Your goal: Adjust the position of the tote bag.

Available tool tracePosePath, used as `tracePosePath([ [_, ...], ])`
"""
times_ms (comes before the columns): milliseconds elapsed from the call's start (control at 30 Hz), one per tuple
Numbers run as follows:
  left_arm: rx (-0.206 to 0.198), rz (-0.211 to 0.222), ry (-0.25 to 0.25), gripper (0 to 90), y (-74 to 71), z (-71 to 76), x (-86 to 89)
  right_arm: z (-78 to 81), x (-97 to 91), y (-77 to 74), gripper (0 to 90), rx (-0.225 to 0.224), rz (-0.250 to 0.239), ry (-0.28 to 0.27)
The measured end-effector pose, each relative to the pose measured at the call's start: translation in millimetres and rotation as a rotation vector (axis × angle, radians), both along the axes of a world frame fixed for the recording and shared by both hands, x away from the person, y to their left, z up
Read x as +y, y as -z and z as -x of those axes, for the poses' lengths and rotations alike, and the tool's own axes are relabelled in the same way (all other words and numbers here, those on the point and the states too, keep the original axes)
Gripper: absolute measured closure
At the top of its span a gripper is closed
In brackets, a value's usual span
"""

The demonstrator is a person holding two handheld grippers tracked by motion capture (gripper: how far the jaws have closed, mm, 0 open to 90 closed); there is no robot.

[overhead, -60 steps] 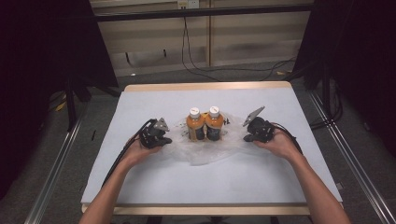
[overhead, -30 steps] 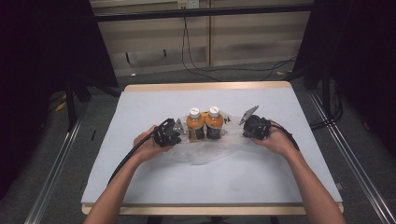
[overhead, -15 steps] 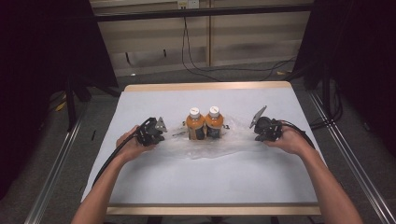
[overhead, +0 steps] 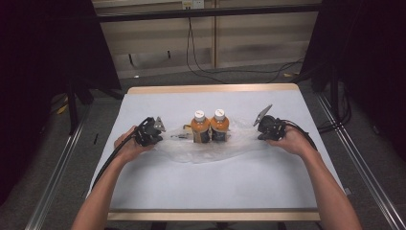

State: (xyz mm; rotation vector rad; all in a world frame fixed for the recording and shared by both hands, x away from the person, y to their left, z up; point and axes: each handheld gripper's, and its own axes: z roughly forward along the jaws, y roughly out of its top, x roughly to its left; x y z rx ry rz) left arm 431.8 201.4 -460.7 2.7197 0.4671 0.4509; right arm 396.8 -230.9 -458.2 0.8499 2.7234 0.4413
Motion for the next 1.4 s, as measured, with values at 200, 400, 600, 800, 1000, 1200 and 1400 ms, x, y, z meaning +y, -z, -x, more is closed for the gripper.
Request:
tracePosePath([
  [200, 0.003, 0.023, 0.0, 90.0, 0.5, -4.0, 2.2, -7.5, -6.8, -0.5, 90.0, 0.008, 0.017, 0.013],
  [400, 0.021, 0.047, -0.004, 90.0, 0.8, -9.0, 4.1, -10.2, -11.8, -0.1, 90.0, -0.006, 0.03, 0.005],
  [600, 0.019, 0.068, -0.021, 90.0, 1.9, -7.6, 5.9, -8.3, -14.9, -0.1, 90.0, -0.004, 0.025, 0.012],
  [800, 0.045, 0.115, -0.061, 90.0, 1.7, -7.8, 8.7, -6.7, -14.6, 0.2, 90.0, -0.008, 0.027, 0.023],
  [1000, 0.059, 0.207, -0.075, 90.0, 4.2, 1.6, 11.1, -4.5, -20.4, 1.2, 90.0, -0.021, -0.027, 0.054],
  [1200, 0.072, 0.33, -0.068, 90.0, -0.7, 8.1, 14.8, 4.3, -23.3, -4.2, 90.0, -0.041, -0.122, 0.062],
  [1400, 0.041, 0.445, -0.054, 90.0, -15.8, 21.9, 10.9, 9.1, -29.3, -15.4, 90.0, -0.088, -0.24, 0.058],
])
